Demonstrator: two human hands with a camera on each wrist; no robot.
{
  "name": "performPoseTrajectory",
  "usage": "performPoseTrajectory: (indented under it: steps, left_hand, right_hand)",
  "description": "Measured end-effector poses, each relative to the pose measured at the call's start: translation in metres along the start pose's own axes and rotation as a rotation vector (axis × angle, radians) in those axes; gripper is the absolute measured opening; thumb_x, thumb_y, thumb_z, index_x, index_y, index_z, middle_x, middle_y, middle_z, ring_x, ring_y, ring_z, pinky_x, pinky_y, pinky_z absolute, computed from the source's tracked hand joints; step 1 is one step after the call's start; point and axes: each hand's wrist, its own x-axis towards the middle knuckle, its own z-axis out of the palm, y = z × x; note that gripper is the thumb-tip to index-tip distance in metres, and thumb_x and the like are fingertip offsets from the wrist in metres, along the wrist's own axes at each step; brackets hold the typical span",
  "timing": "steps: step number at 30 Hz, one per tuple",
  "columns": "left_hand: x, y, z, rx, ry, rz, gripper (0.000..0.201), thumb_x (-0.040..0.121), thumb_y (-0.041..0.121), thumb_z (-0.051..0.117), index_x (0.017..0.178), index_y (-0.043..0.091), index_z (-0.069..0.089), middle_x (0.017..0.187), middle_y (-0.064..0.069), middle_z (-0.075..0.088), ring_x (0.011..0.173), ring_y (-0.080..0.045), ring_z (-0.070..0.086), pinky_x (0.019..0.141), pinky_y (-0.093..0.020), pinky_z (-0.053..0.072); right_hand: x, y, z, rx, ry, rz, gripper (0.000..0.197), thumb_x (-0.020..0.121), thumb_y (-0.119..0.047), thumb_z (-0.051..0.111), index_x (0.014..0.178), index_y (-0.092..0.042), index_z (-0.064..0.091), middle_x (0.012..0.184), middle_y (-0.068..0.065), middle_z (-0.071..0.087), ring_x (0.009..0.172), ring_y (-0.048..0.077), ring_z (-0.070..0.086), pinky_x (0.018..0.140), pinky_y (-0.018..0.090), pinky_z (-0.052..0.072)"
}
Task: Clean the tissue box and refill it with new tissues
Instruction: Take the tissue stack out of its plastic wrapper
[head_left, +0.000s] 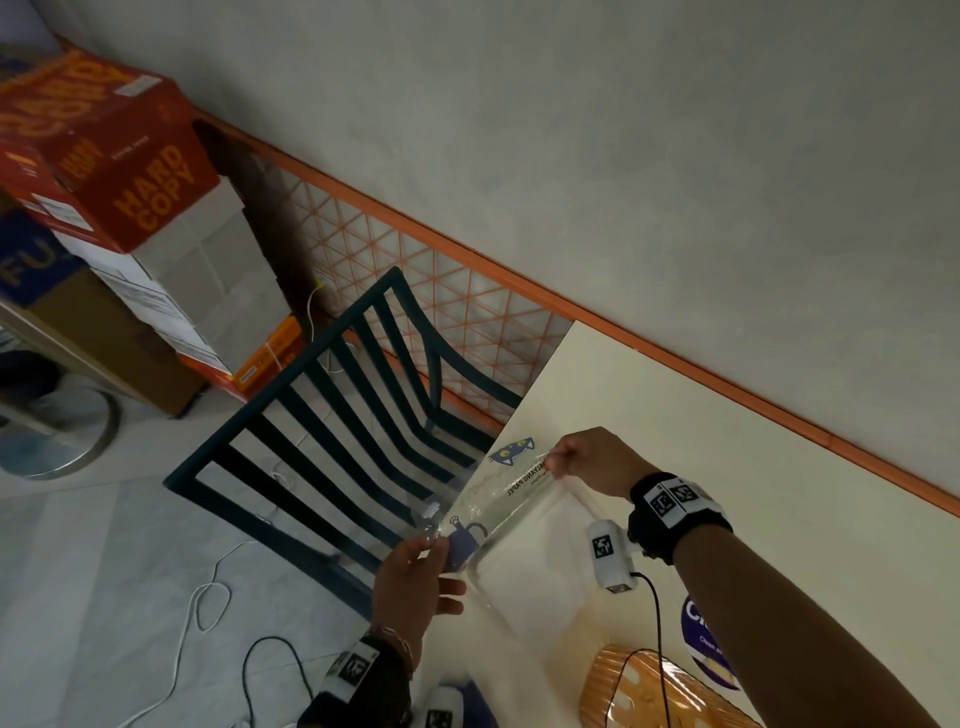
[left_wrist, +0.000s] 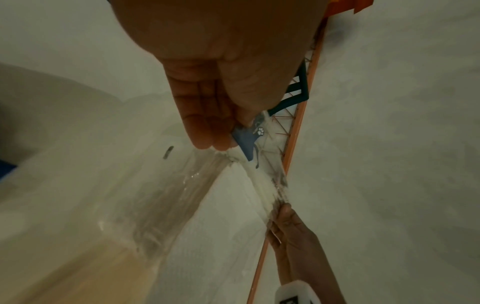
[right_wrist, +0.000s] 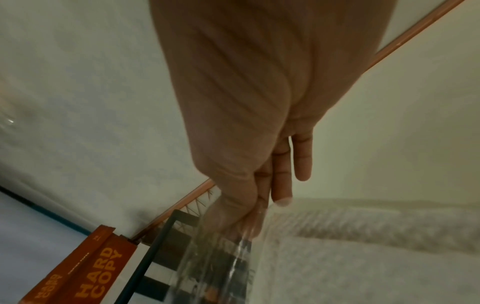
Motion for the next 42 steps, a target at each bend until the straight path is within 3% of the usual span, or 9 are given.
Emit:
performPoseTrajectory:
  steps: [8, 12, 15, 21, 25, 29, 34, 38, 42]
  left_hand:
    - [0.022, -0.005, 0.007, -0.008, -0.019, -0.319, 0.017, 0.096, 0.015, 0.066, 0.092, 0.000, 0.073, 0.062, -0.008, 0.065, 0.046, -0.014, 0.056, 0.052, -0.031, 0.058]
    - [0.024, -0.005, 0.004, 0.047, -0.036, -0.404, 0.017, 0.091, 0.016, 0.071, 0.082, 0.002, 0.073, 0.056, -0.006, 0.063, 0.045, -0.013, 0.055, 0.049, -0.027, 0.056]
    - [0.021, -0.008, 0.003, 0.110, -0.048, -0.356, 0.019, 0.086, 0.020, 0.077, 0.098, 0.006, 0.070, 0.078, -0.007, 0.067, 0.062, -0.017, 0.063, 0.057, -0.031, 0.060]
    - [0.021, -0.004, 0.003, 0.656, -0.066, 0.346, 0.039, 0.090, 0.054, 0.064, 0.125, 0.037, 0.062, 0.129, 0.010, 0.059, 0.109, -0.006, 0.057, 0.093, -0.029, 0.050]
    - [0.020, -0.004, 0.017, 0.658, -0.463, 0.194, 0.104, 0.063, 0.085, 0.066, 0.151, 0.041, 0.033, 0.140, 0.019, 0.045, 0.132, -0.012, 0.049, 0.110, -0.036, 0.045]
    - [0.020, -0.013, 0.016, 0.709, -0.473, 0.167, 0.127, 0.042, 0.083, 0.081, 0.153, 0.045, 0.031, 0.146, 0.017, 0.047, 0.133, -0.011, 0.050, 0.112, -0.039, 0.045]
    - [0.012, -0.010, 0.018, 0.714, -0.438, 0.211, 0.099, 0.068, 0.081, 0.067, 0.152, 0.037, 0.038, 0.151, 0.009, 0.049, 0.135, -0.014, 0.050, 0.116, -0.038, 0.039]
    - [0.010, 0.001, 0.016, 0.720, -0.467, 0.209, 0.078, 0.077, 0.075, 0.063, 0.145, 0.039, 0.050, 0.140, 0.015, 0.058, 0.128, -0.010, 0.055, 0.114, -0.038, 0.041]
    - [0.011, -0.001, 0.013, 0.782, -0.449, 0.228, 0.072, 0.078, 0.077, 0.060, 0.137, 0.036, 0.058, 0.131, 0.012, 0.066, 0.122, -0.009, 0.059, 0.112, -0.040, 0.045]
  right_hand:
    - [0.005, -0.004, 0.006, -0.099, -0.065, 0.225, 0.036, 0.087, -0.048, 0.070, 0.065, -0.020, 0.073, 0.076, -0.003, 0.073, 0.076, 0.014, 0.066, 0.070, 0.025, 0.049]
    - [0.012, -0.009, 0.010, -0.175, -0.025, 0.318, 0.035, 0.073, -0.044, 0.077, 0.087, -0.012, 0.078, 0.089, 0.001, 0.076, 0.090, 0.019, 0.070, 0.079, 0.030, 0.056]
    - [0.005, -0.019, 0.007, -0.318, -0.064, 0.303, 0.042, 0.078, -0.041, 0.073, 0.110, -0.014, 0.075, 0.115, 0.003, 0.069, 0.113, 0.024, 0.064, 0.094, 0.033, 0.053]
    - [-0.014, -0.019, 0.001, -0.250, 0.017, 0.107, 0.028, 0.096, -0.042, 0.058, 0.120, -0.030, 0.070, 0.134, -0.004, 0.064, 0.123, 0.018, 0.058, 0.100, 0.026, 0.042]
    - [-0.028, -0.032, 0.002, -0.312, -0.228, 0.153, 0.067, 0.096, -0.071, 0.033, 0.121, -0.022, 0.071, 0.131, 0.005, 0.065, 0.121, 0.026, 0.057, 0.104, 0.038, 0.040]
    - [-0.038, -0.035, -0.003, -0.258, -0.157, 0.192, 0.077, 0.097, -0.071, 0.020, 0.112, -0.016, 0.072, 0.126, 0.010, 0.067, 0.115, 0.030, 0.059, 0.103, 0.042, 0.042]
    - [-0.074, -0.015, -0.013, -0.082, 0.061, 0.344, 0.078, 0.096, -0.073, 0.022, 0.110, -0.010, 0.065, 0.122, 0.015, 0.066, 0.116, 0.033, 0.060, 0.100, 0.041, 0.044]
    - [-0.114, 0.006, 0.007, 0.147, -0.044, 0.603, 0.079, 0.085, -0.085, 0.024, 0.077, -0.012, 0.054, 0.066, 0.003, 0.060, 0.071, 0.025, 0.073, 0.072, 0.033, 0.049]
    - [-0.125, 0.020, 0.041, 0.628, 0.086, 0.587, 0.080, 0.085, -0.070, 0.055, 0.129, -0.003, 0.058, 0.100, 0.007, 0.074, 0.091, 0.025, 0.076, 0.092, 0.042, 0.058]
